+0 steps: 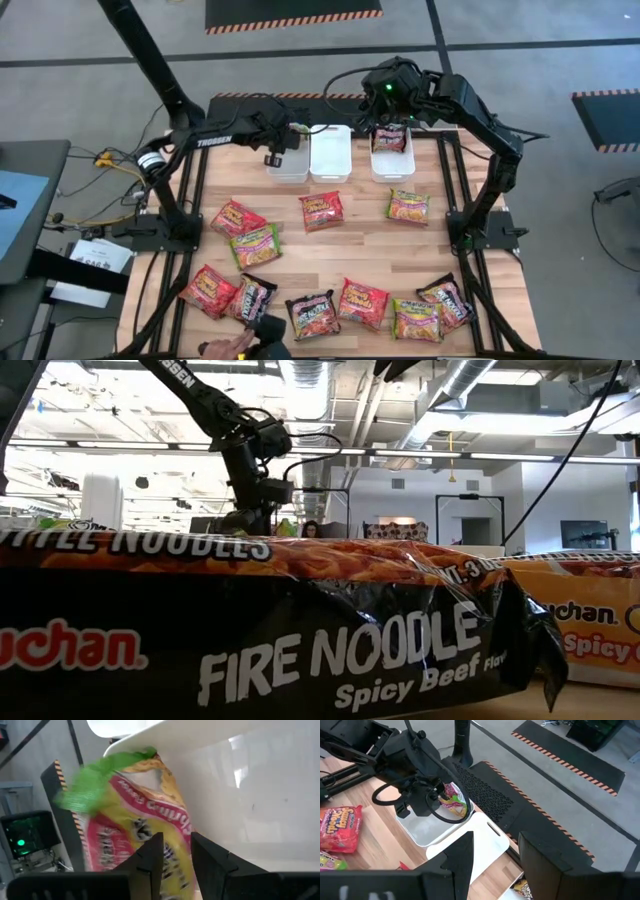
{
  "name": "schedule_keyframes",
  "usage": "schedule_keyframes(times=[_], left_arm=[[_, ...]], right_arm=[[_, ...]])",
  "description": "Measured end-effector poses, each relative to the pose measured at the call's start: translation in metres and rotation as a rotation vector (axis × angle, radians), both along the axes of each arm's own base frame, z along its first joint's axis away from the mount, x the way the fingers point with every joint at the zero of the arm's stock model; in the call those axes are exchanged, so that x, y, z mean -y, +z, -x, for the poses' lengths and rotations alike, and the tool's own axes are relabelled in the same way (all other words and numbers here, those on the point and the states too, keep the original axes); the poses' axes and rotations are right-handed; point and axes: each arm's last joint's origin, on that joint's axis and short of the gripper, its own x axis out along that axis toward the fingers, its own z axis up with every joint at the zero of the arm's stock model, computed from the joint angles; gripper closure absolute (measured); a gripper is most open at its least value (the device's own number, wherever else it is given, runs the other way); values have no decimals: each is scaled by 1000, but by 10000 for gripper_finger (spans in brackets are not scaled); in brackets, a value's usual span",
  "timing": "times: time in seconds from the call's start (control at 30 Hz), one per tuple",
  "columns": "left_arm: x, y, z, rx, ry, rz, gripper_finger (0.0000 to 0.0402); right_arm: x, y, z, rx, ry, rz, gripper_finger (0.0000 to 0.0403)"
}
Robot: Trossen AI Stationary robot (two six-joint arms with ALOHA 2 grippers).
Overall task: Sort Maruchan noodles
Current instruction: Put the green noodle pack into the left white bin
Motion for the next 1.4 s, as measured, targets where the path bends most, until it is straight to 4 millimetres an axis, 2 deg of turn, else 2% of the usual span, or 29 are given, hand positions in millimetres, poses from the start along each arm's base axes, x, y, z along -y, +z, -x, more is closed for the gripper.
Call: schedule_keyframes(times=[0.2,0.5,0.67,0.93,1.1,1.4], left_arm=[[-2,9,-1,48,26,5,314],[-20,10,13,57,85,-8,315],[-27,10,19,100,76,39,315],[-22,8,15,139,61,98,315],[-18,18,9,153,77,125,315],[-26,27,12,186,123,114,315]], right_arm=[[0,0,0,-10,10,8,220],[0,0,0,-17,14,11,220],[0,-1,1,-26,15,10,220],[0,-1,1,-28,13,7,220],[0,-1,1,-28,13,7,220],[0,-1,1,-30,13,6,220]])
